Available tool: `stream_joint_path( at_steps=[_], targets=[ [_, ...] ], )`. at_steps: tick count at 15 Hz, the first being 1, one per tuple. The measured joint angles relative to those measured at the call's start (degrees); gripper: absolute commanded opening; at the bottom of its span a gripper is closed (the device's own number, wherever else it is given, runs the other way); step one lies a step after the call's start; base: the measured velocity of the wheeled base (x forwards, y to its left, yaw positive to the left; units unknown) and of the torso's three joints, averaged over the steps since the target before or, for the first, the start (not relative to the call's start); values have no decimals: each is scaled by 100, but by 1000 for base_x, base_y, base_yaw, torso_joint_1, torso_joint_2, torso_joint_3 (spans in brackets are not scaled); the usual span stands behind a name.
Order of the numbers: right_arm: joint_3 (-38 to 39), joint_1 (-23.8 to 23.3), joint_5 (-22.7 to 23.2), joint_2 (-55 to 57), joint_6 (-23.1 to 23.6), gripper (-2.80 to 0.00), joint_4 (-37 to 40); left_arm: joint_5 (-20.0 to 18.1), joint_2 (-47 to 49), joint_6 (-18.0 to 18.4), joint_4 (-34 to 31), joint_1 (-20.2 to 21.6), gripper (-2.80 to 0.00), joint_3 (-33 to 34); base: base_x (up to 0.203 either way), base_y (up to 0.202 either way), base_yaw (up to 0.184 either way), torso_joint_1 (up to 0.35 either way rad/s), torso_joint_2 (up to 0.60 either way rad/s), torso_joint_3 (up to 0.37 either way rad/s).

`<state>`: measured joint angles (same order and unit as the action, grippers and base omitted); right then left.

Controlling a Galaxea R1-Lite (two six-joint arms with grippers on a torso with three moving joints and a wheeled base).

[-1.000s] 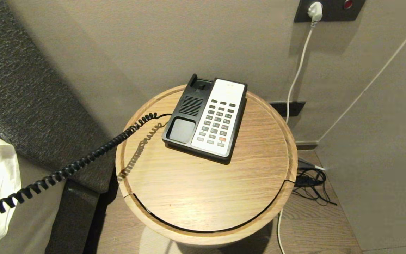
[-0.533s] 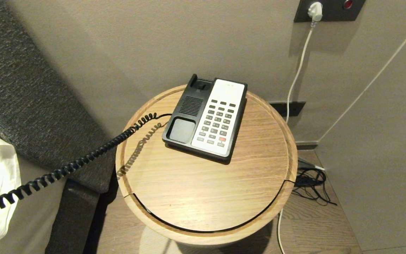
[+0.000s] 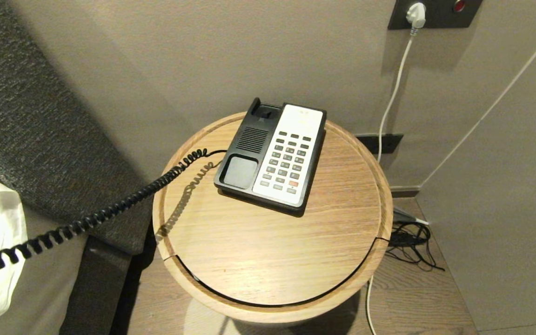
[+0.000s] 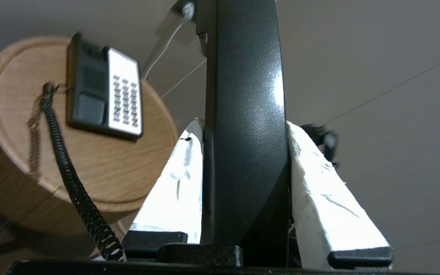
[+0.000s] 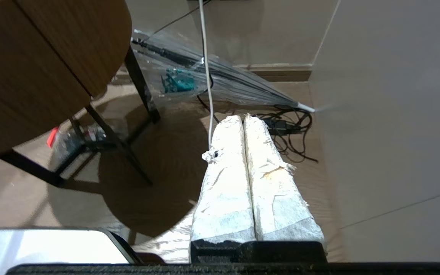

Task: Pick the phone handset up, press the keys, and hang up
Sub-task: Dial the number

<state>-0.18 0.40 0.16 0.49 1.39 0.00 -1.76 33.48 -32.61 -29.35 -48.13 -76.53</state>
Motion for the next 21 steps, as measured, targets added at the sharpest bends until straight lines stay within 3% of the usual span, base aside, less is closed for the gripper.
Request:
stream_joint_path(
  at_steps=[3, 5, 9, 12, 16, 21],
  targets=[
    [-199, 0, 10, -1, -166, -280, 65, 19, -221, -3, 2, 4, -280, 373, 0, 0, 0, 0, 0, 0],
    [-989, 4, 129, 0, -185, -280, 591, 20, -319, -3, 17, 1, -280, 443, 0, 0, 0, 0, 0, 0],
    [-3498, 3, 417, 0, -234, -280, 2763, 36, -408, -19, 23, -2, -280, 440, 0, 0, 0, 0, 0, 0],
    [-4742, 0, 703, 19, -274, -280, 3894, 34, -469, -43, -7, -7, -280, 434, 0, 0, 0, 0, 0, 0],
    [-6206, -3, 715, 1060, -652, -280, 3605, 36, -548, -66, 1, -51, -280, 588, 0, 0, 0, 0, 0, 0],
    [-7853, 6, 1148, 4049, -1444, -280, 3547, 37, -610, -69, 22, -57, -280, 703, 0, 0, 0, 0, 0, 0]
  ],
)
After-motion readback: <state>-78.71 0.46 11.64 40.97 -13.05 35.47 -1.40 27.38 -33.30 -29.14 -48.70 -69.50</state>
